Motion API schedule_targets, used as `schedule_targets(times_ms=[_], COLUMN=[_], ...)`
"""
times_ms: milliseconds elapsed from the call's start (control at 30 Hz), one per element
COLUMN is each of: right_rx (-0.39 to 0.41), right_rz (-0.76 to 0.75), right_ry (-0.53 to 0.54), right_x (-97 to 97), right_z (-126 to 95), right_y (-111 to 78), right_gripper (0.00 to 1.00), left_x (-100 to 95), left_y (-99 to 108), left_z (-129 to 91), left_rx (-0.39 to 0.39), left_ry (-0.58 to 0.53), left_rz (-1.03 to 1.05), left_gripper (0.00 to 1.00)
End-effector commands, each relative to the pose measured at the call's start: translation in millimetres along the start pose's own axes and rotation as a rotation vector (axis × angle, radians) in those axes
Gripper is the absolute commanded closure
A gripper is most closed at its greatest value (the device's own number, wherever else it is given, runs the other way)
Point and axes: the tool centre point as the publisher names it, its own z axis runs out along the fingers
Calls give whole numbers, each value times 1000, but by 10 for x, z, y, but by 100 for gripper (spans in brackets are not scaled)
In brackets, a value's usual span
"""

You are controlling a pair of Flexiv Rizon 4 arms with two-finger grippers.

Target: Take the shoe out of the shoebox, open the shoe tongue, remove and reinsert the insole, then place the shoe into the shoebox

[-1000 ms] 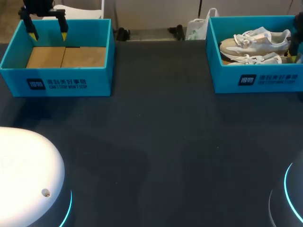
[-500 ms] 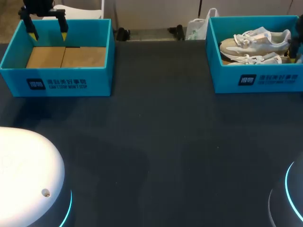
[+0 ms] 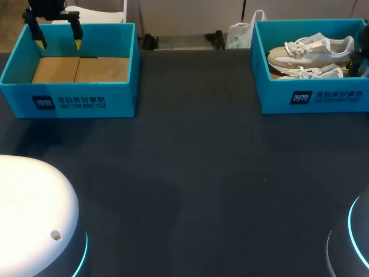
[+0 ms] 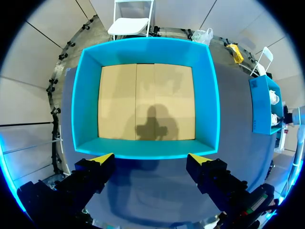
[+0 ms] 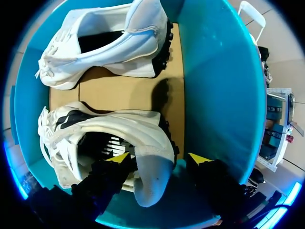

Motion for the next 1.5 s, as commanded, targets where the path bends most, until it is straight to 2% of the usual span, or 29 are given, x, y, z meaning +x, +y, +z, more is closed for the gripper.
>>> schedule_targets(times_ms=[33, 167, 300, 367, 467, 500, 567, 1133, 1500], right_rx=[10, 26, 40, 49, 60, 66, 73, 48, 27], right_rz=[-4, -2, 7, 12, 13, 15, 23, 125, 201], right_ry=[3, 7, 8, 10, 10, 10, 8, 0, -16], right_x=[3, -2, -27, -36, -32, -29, -28, -83, -101], right_z=[55, 119, 176, 200, 241, 255, 270, 71, -322], right_y=[44, 37, 21, 18, 15, 12, 8, -20, 12], right_gripper=[22, 24, 34, 50, 60, 67, 100, 100, 100], left_x=[0, 0, 0, 0, 0, 0, 0, 0, 0], left_y=[0, 0, 0, 0, 0, 0, 0, 0, 0], left_z=[0, 0, 0, 0, 0, 0, 0, 0, 0], left_rx=[0, 0, 0, 0, 0, 0, 0, 0, 0], left_ry=[0, 0, 0, 0, 0, 0, 0, 0, 0], left_rz=[0, 0, 0, 0, 0, 0, 0, 0, 0], left_gripper=[0, 0, 0, 0, 0, 0, 0, 0, 0])
